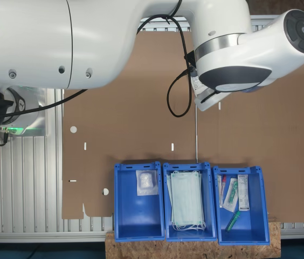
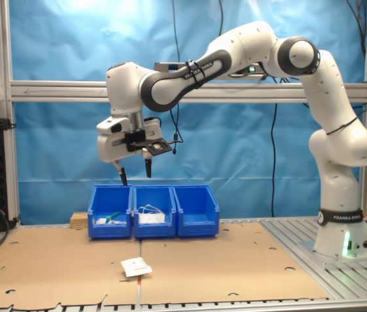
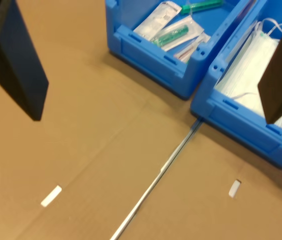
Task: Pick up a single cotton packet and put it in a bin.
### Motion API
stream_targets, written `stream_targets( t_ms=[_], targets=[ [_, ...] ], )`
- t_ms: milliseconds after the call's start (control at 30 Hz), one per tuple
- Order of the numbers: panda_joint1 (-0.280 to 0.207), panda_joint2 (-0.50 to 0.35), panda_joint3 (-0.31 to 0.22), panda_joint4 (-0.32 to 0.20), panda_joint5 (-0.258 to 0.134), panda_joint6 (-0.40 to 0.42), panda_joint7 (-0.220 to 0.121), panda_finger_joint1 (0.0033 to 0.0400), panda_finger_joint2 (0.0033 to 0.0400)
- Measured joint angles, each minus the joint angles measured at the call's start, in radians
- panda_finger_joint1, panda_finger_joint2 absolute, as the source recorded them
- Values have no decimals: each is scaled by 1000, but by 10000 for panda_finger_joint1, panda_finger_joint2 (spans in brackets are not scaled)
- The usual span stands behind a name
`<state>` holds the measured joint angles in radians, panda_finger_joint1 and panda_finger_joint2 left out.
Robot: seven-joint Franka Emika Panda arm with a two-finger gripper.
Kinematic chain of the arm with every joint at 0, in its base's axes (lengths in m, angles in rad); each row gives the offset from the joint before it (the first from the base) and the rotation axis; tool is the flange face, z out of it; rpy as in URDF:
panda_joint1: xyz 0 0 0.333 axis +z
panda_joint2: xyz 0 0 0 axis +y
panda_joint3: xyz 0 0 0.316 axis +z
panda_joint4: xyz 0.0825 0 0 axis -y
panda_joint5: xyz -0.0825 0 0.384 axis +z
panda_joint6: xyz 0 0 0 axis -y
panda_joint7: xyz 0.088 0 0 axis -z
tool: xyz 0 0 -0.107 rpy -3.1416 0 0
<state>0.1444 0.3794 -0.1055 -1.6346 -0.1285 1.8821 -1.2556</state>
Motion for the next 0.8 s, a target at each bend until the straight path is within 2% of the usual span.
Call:
stream_targets(
  t_ms=[233, 633, 800],
  targets=[
    [6, -16, 10, -78, 4, 62, 0, 400, 400],
    [5, -51, 10, -236, 51, 208, 0, 400, 400],
    [5, -51, 9, -272, 58, 260, 0, 400, 400]
  ],
)
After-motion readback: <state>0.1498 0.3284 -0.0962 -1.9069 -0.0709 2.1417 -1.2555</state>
